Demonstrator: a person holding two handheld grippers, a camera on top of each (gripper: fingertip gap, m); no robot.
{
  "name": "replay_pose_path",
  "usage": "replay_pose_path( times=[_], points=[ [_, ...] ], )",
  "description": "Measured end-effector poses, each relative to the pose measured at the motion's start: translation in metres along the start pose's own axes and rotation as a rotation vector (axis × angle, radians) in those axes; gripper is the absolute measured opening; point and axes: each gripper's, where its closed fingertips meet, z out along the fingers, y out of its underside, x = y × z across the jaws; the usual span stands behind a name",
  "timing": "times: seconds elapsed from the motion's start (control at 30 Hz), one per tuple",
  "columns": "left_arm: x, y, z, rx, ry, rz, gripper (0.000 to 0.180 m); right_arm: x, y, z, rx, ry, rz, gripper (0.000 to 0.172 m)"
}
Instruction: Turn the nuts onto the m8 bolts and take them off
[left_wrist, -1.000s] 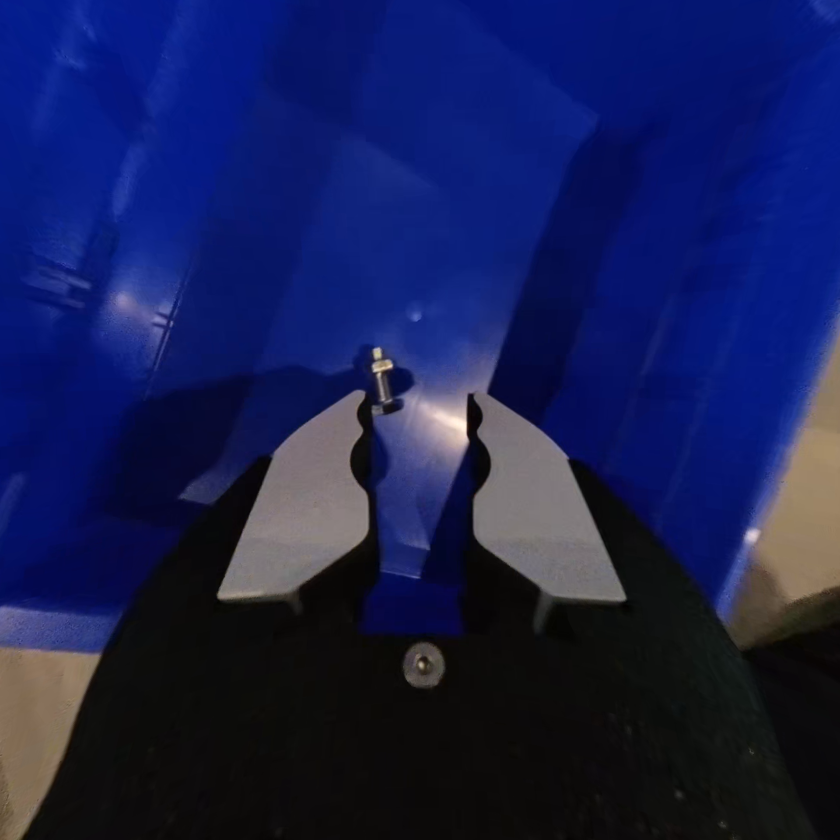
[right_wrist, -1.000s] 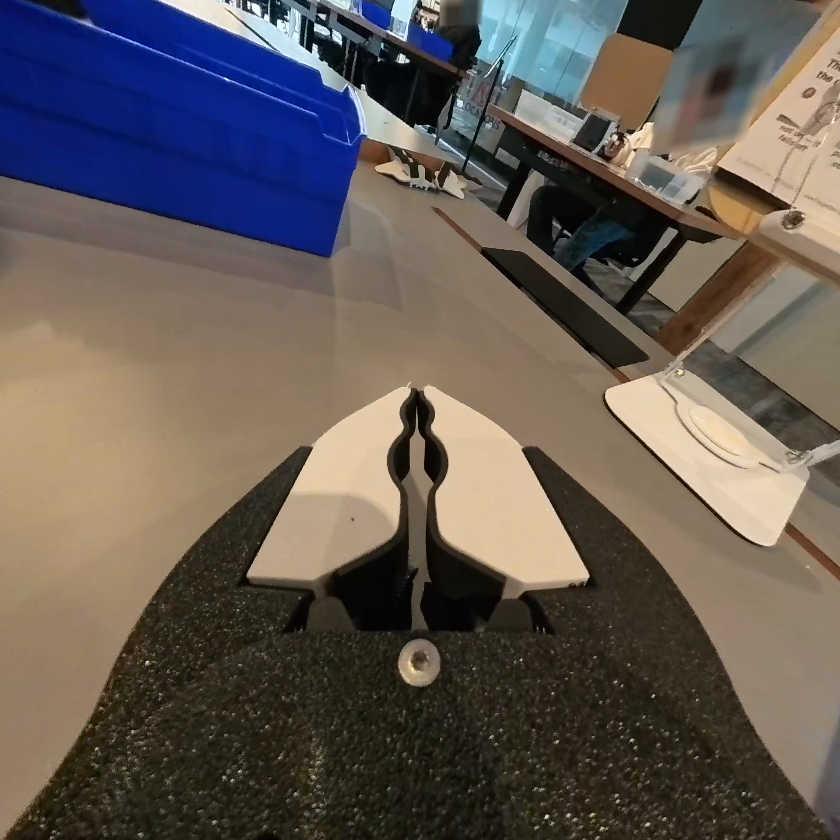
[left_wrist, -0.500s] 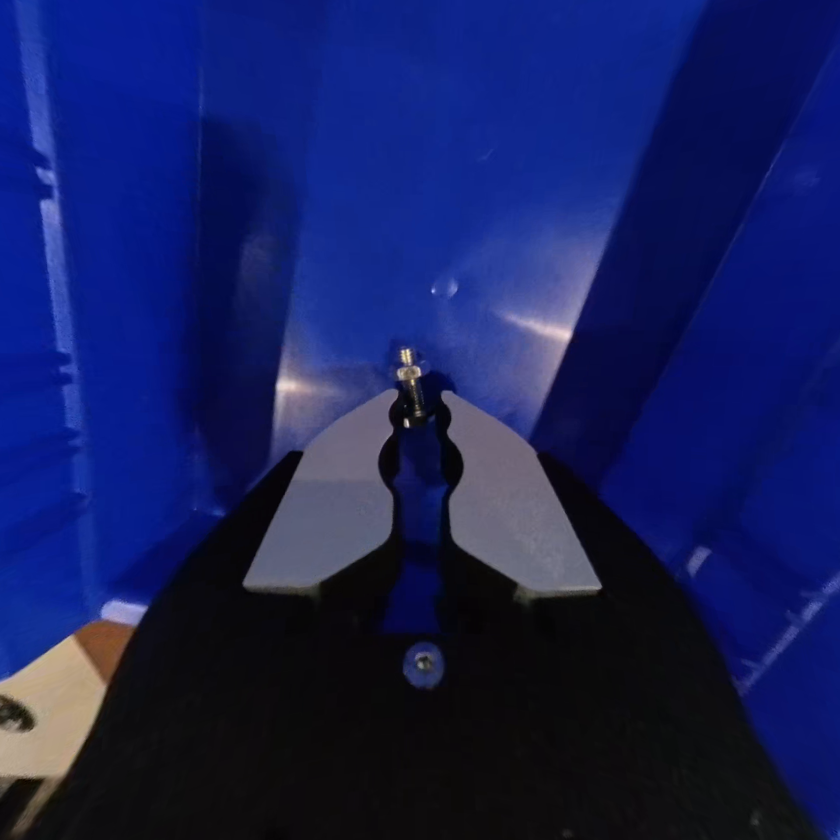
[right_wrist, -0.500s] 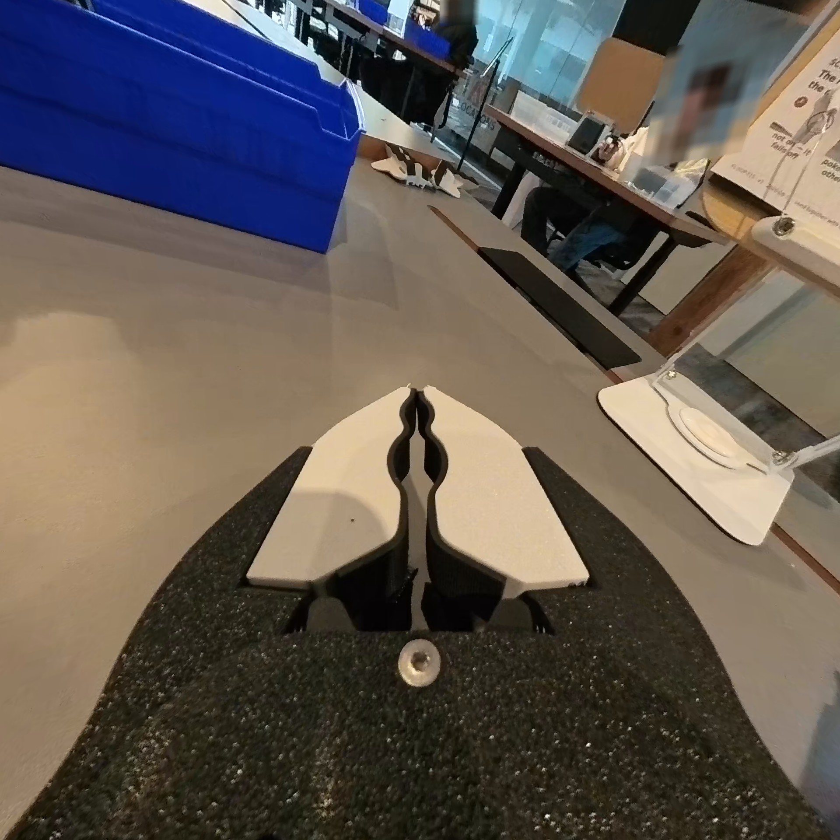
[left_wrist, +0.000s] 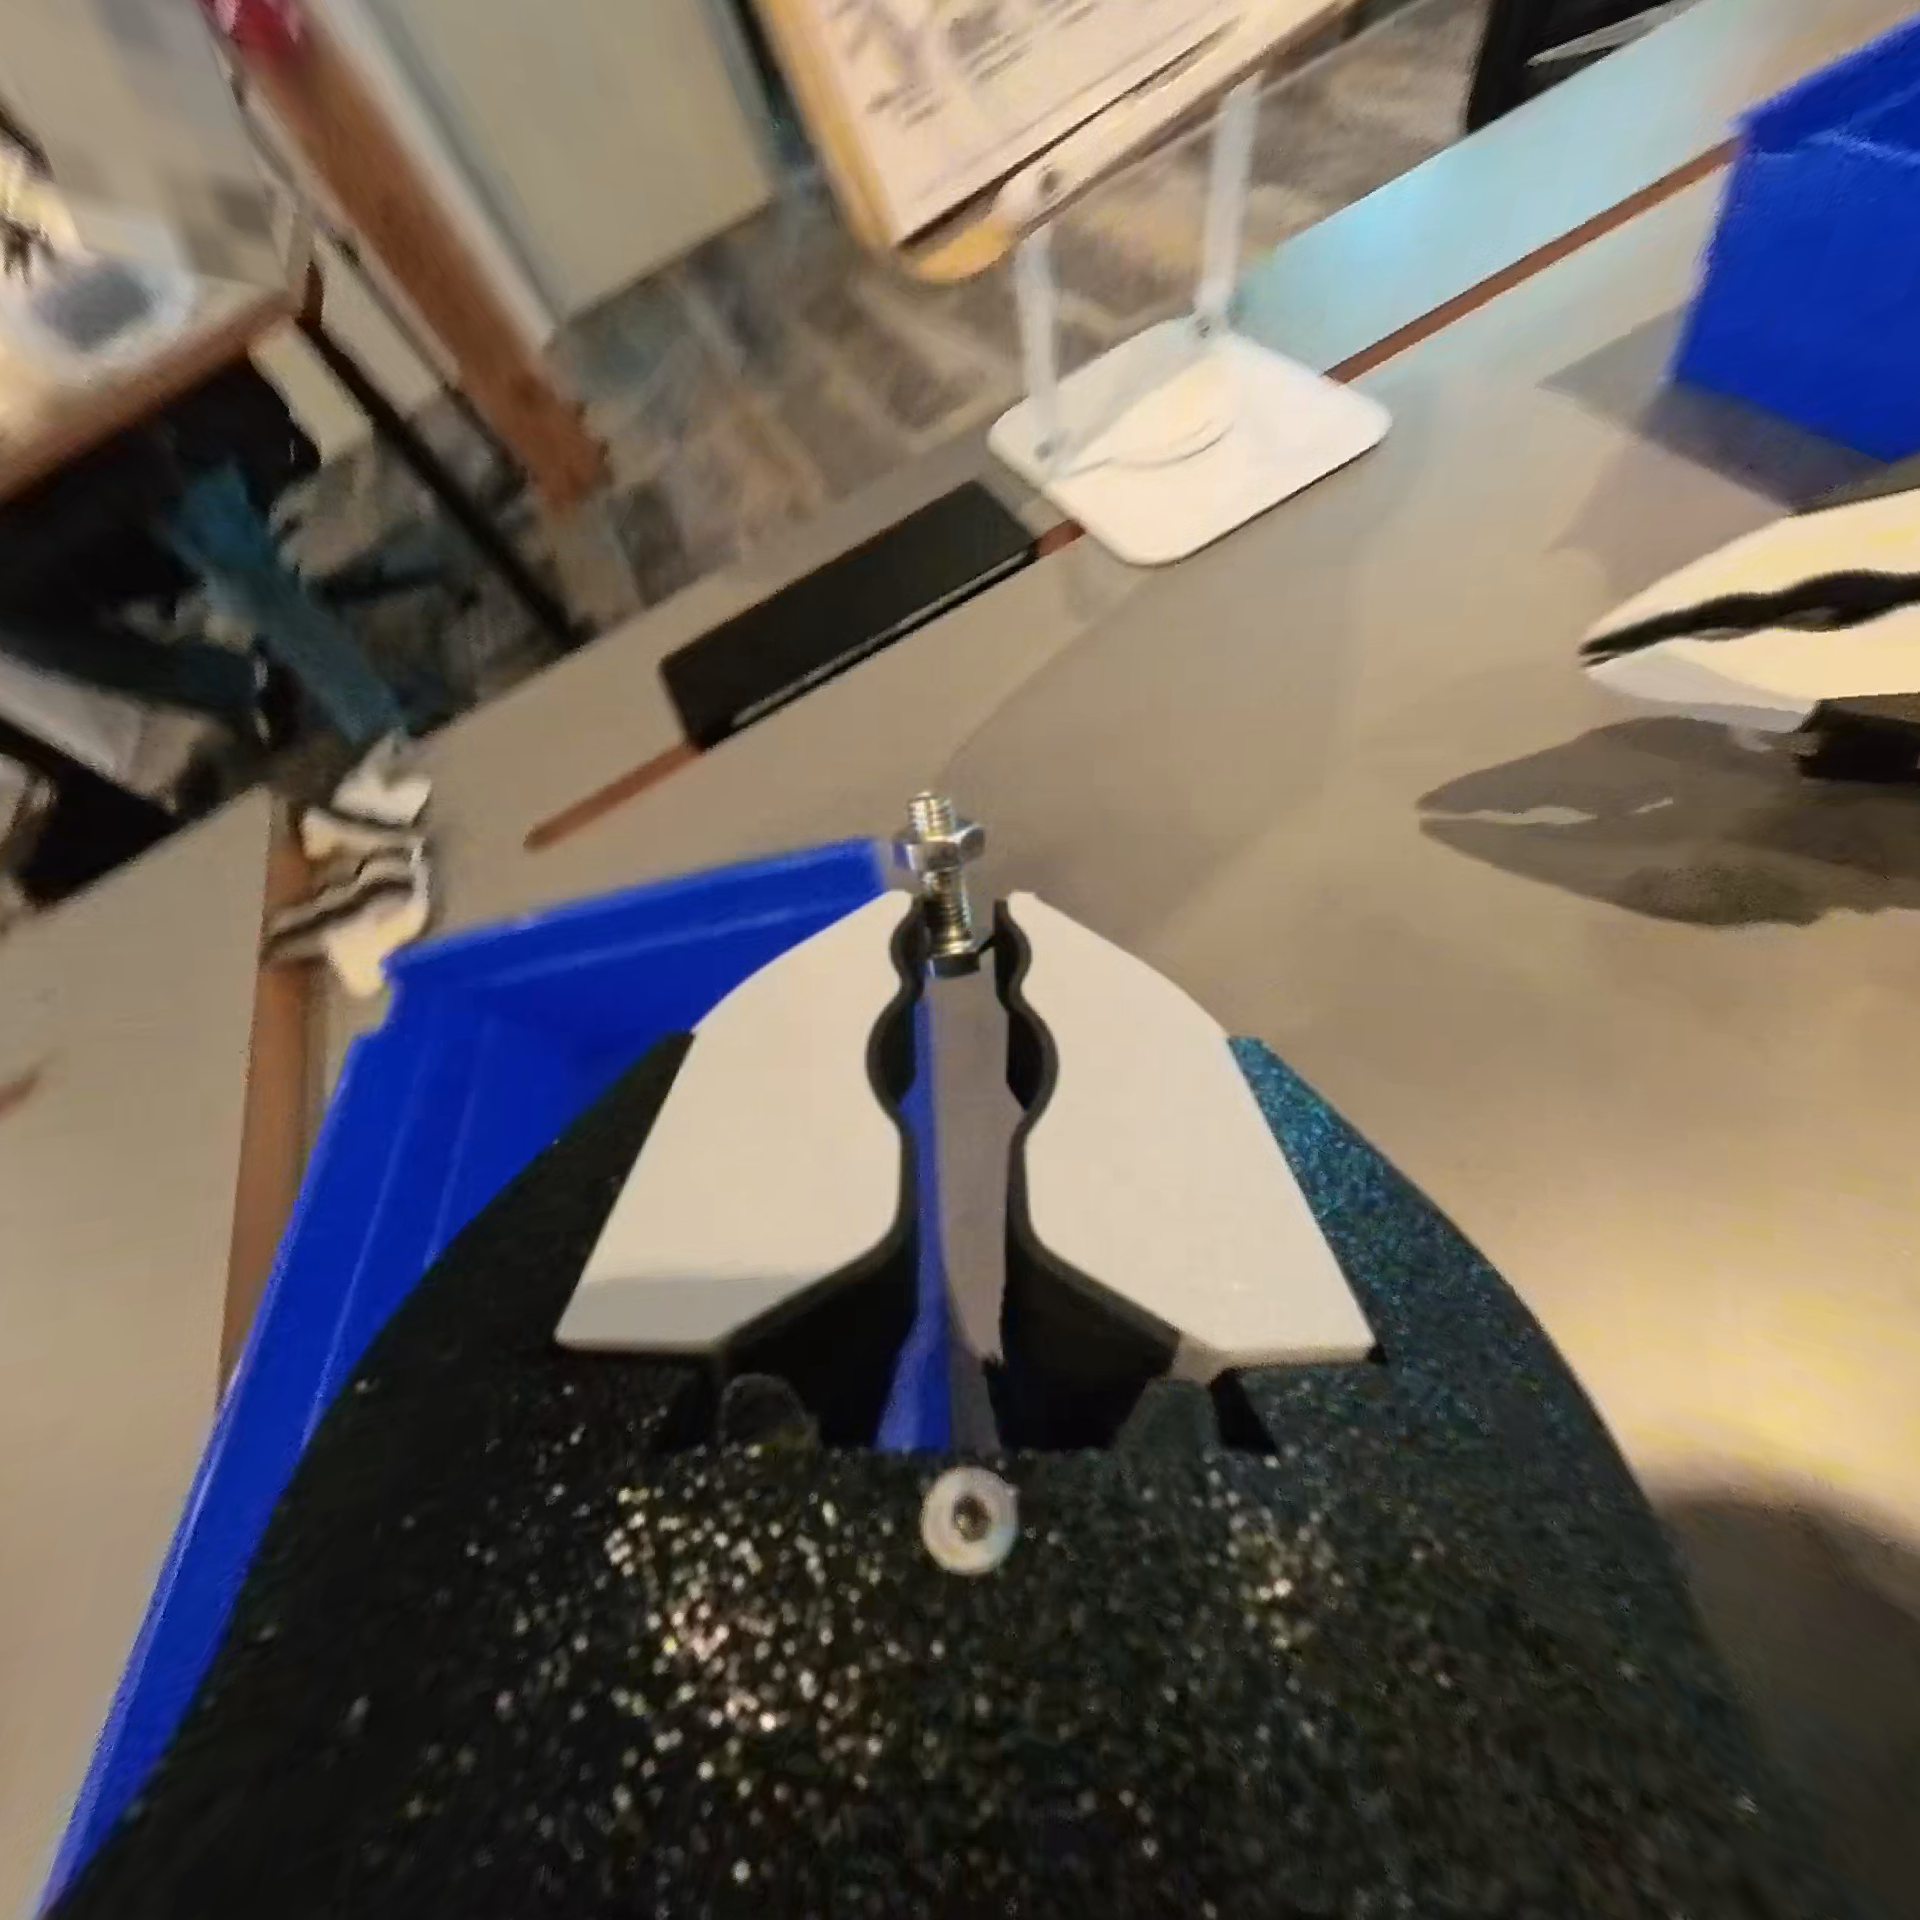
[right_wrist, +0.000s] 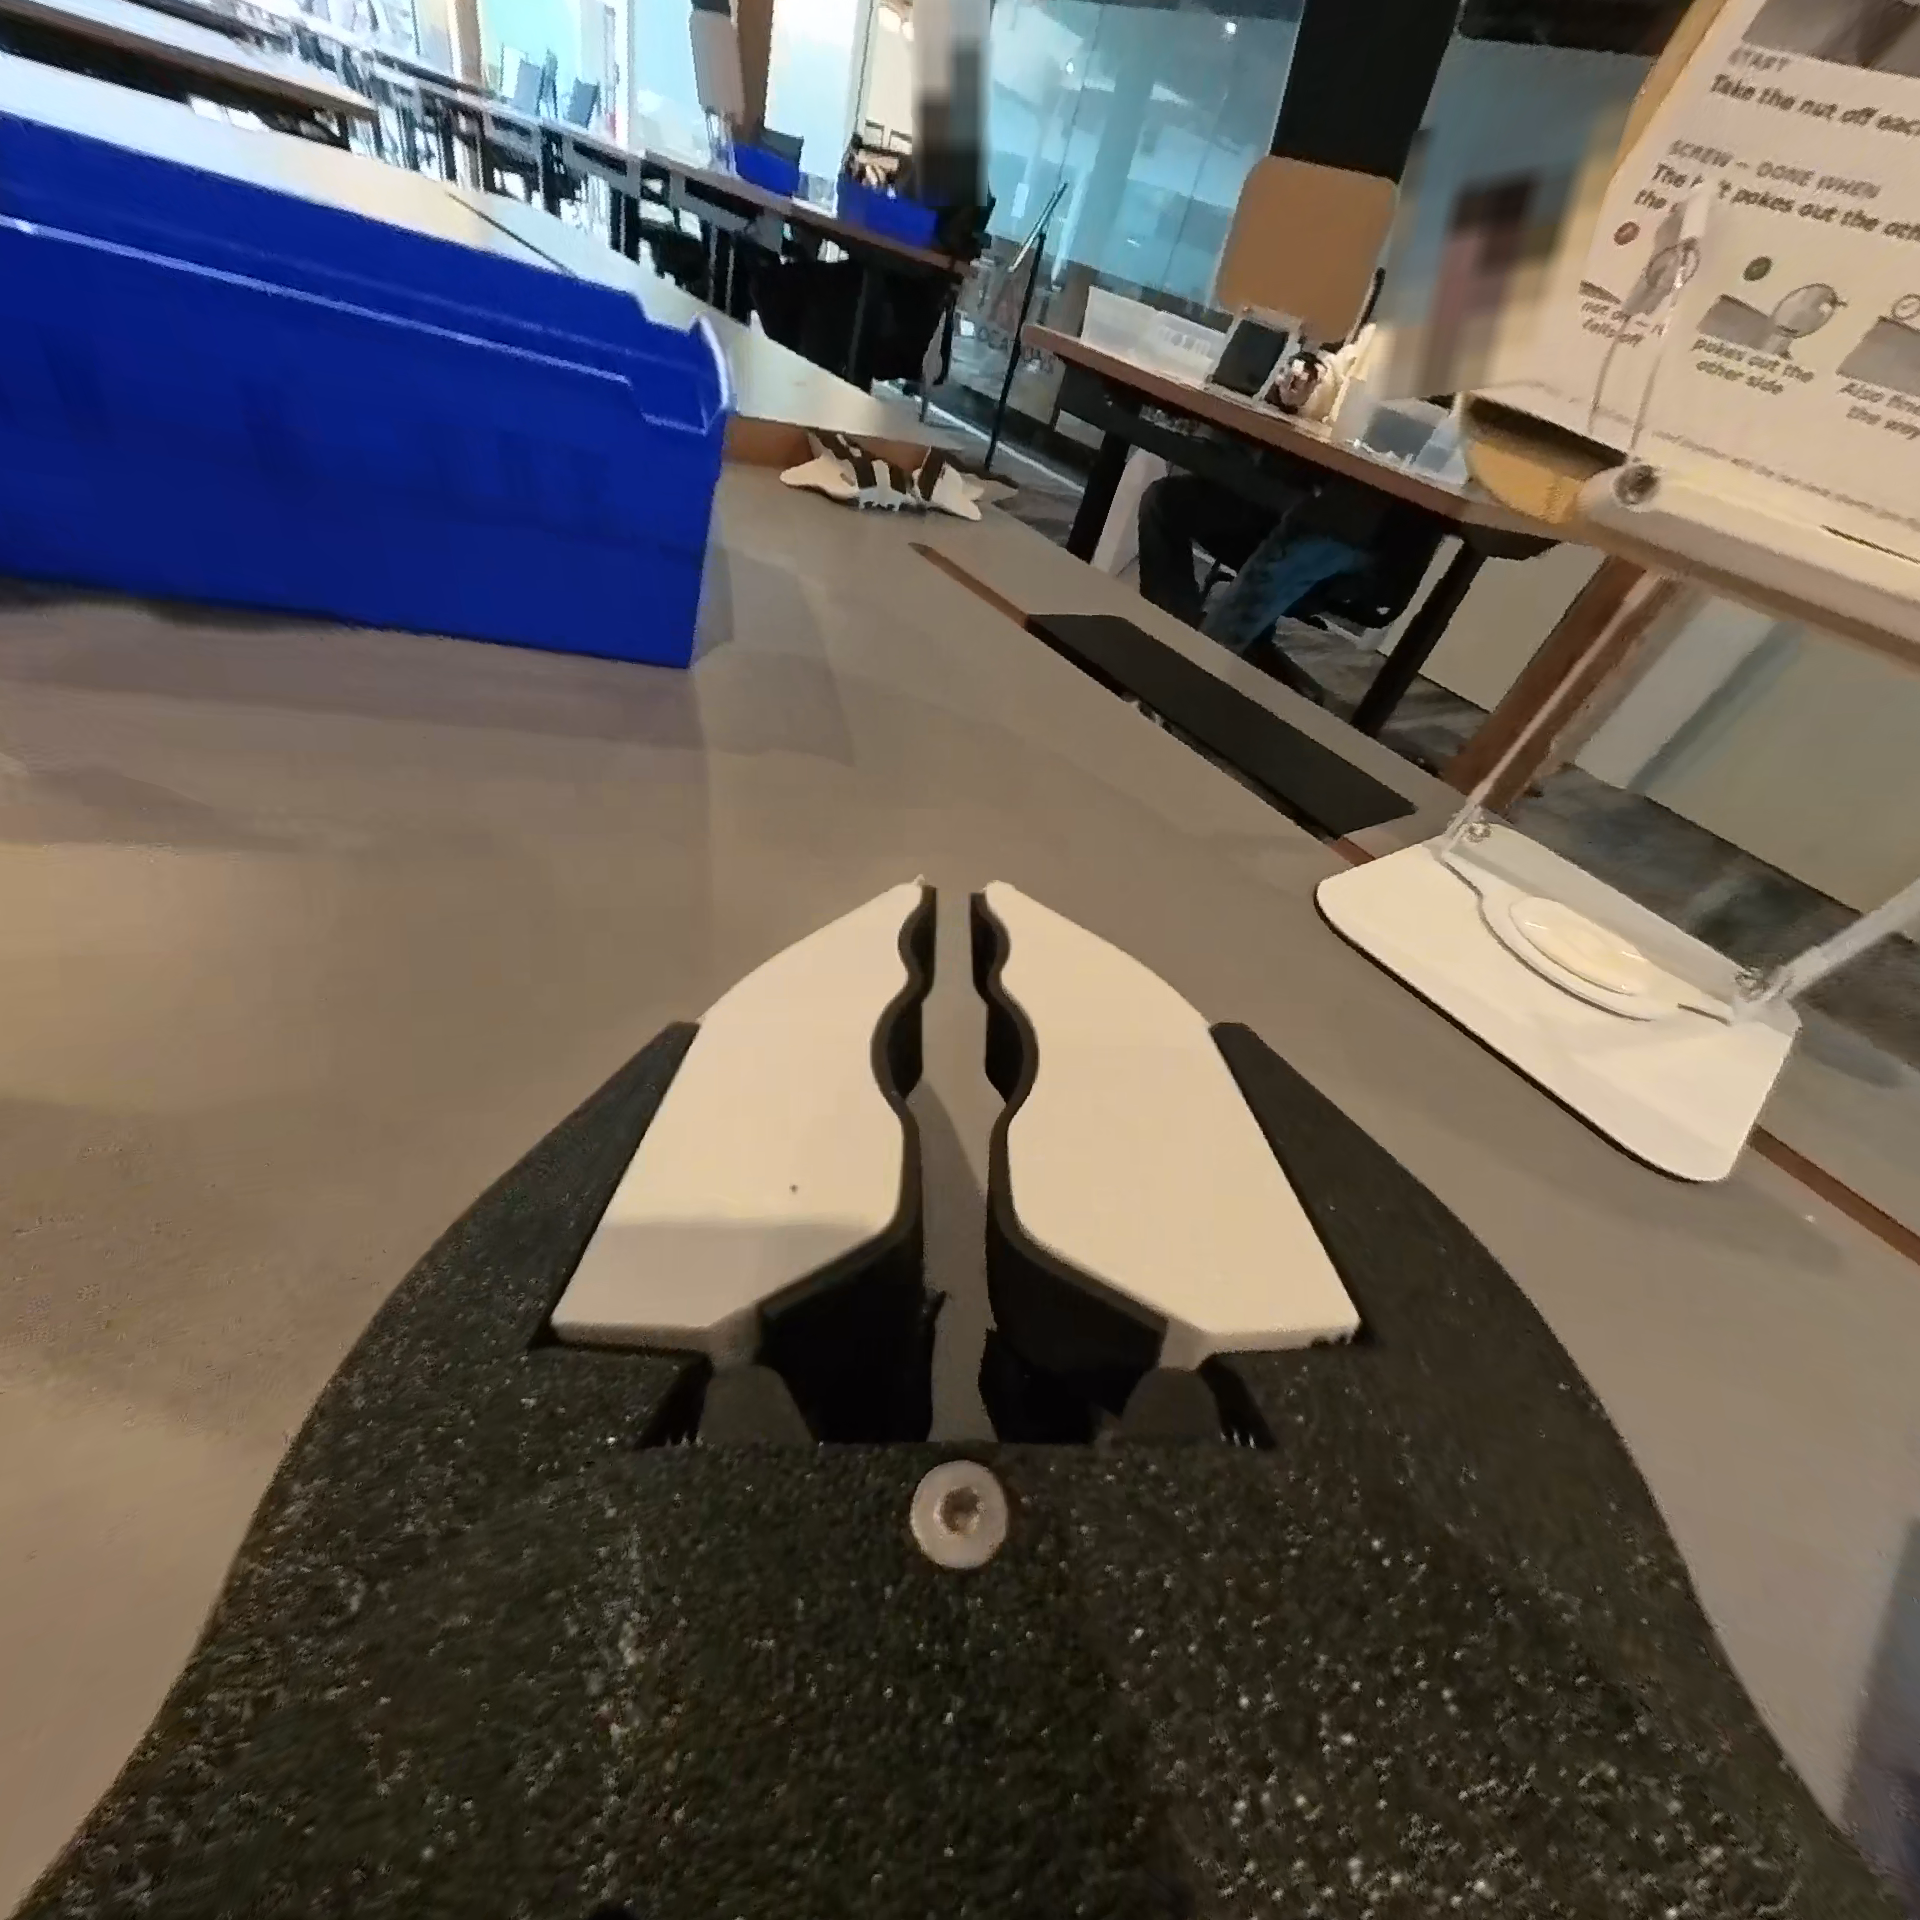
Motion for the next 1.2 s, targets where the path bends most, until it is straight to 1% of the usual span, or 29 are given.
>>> replay_pose_path(
  times=[0.03,0.1,0.2,0.33,0.4,0.47,0.57,0.63,0.7,0.9,0.93,0.97,1.0,1.03,1.13,1.2],
  points=[
    [0.015,-0.006,0.009,0.038,0.021,0.042,0.012,0.001,-0.001,-0.001,0.012,-0.004,0.014,0.008],
    [0.044,-0.011,0.031,0.099,0.07,0.107,0.012,0.002,-0.004,-0.004,0.039,-0.019,0.043,0.012],
    [0.086,-0.01,0.068,0.185,0.158,0.191,0.012,0.001,-0.009,-0.007,0.083,-0.069,0.09,0.021],
    [0.13,0.003,0.113,0.279,0.259,0.265,0.012,-0.006,-0.019,-0.012,0.159,-0.192,0.203,0.025],
    [0.15,0.013,0.127,0.305,0.329,0.285,0.012,-0.011,-0.02,-0.012,0.159,-0.264,0.269,0.027],
    [0.167,0.018,0.13,0.333,0.394,0.304,0.012,-0.018,-0.018,-0.012,0.127,-0.337,0.305,0.027],
    [0.179,0.02,0.125,0.372,0.422,0.408,0.012,-0.028,-0.015,-0.012,0.083,-0.4,0.305,0.026],
    [0.186,0.028,0.124,0.349,0.452,0.444,0.012,-0.036,-0.011,-0.01,0.041,-0.444,0.308,0.024],
    [0.19,0.034,0.125,0.321,0.457,0.476,0.012,-0.04,-0.008,-0.008,0.007,-0.452,0.299,0.024],
    [0.2,0.038,0.124,0.314,0.473,0.555,0.012,-0.048,0.002,-0.002,-0.091,-0.447,0.289,0.027],
    [0.202,0.041,0.125,0.301,0.474,0.572,0.012,-0.049,0.003,-0.001,-0.103,-0.444,0.293,0.025],
    [0.203,0.043,0.126,0.293,0.474,0.587,0.012,-0.049,0.004,0.0,-0.113,-0.437,0.296,0.019],
    [0.205,0.044,0.126,0.291,0.475,0.596,0.012,-0.048,0.006,0.0,-0.125,-0.428,0.301,0.014],
    [0.205,0.045,0.127,0.286,0.476,0.6,0.012,-0.048,0.007,0.001,-0.133,-0.429,0.307,0.012],
    [0.208,0.046,0.127,0.281,0.507,0.574,0.012,-0.048,0.007,0.0,-0.139,-0.437,0.32,0.011],
    [0.21,0.043,0.125,0.292,0.544,0.528,0.015,-0.047,0.005,-0.001,-0.122,-0.438,0.327,0.01]
  ],
)
